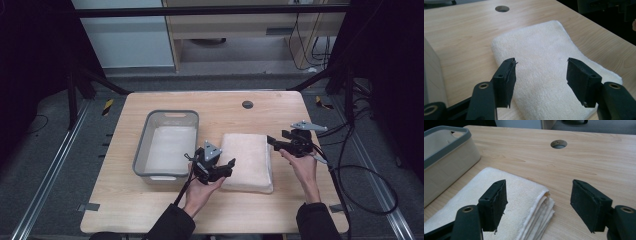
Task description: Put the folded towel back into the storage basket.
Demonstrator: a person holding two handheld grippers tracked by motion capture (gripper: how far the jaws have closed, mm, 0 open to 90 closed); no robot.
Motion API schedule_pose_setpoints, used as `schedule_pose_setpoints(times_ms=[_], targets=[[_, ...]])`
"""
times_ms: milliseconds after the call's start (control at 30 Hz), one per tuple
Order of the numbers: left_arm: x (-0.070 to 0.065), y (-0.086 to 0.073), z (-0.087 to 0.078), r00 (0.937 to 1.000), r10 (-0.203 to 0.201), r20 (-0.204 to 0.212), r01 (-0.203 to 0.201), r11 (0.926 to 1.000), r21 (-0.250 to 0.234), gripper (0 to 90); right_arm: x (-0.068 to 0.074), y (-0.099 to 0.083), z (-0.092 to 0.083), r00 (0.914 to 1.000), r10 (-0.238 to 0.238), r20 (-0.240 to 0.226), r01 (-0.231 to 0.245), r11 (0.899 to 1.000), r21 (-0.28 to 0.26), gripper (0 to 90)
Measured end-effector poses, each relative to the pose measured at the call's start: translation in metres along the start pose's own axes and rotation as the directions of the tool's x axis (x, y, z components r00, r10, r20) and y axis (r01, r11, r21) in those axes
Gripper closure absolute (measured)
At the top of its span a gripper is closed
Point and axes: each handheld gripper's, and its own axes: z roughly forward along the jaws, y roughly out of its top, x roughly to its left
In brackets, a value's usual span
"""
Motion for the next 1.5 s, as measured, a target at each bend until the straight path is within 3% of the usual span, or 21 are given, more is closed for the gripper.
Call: schedule_pose_setpoints(times_ms=[67,233,667,900,1100,1500], targets=[[-0.001,-0.005,0.003,1.0,-0.006,-0.004,0.006,1.0,0.008,39.3,-0.002,-0.002,0.001,1.0,-0.003,0.005,0.003,1.0,0.001,29.1],[-0.004,-0.013,0.009,0.9989,0.037,-0.03,-0.036,0.9987,0.036,39.1,-0.006,-0.008,0.005,0.9998,0.02,0.003,-0.02,1.0,0.005,28.4],[-0.005,-0.026,0.02,0.9991,0.016,-0.038,-0.013,0.9969,0.078,38.8,-0.006,-0.02,0.021,0.9998,0.02,0.002,-0.02,0.997,0.074,27.1],[-0.001,-0.031,0.024,0.9995,-0.014,-0.03,0.017,0.9956,0.093,33.9,-0.004,-0.025,0.03,0.9997,0.022,-0.006,-0.021,0.995,0.102,27.0],[0.001,-0.04,0.031,0.9991,-0.04,-0.012,0.041,0.9916,0.123,29.0,0.0,-0.033,0.04,0.9999,0.014,-0.007,-0.012,0.989,0.148,26.4],[0.002,-0.045,0.041,0.9985,-0.054,0.001,0.053,0.9851,0.164,27.3,0.002,-0.039,0.049,0.9997,0.024,-0.001,-0.024,0.979,0.201,26.6]])
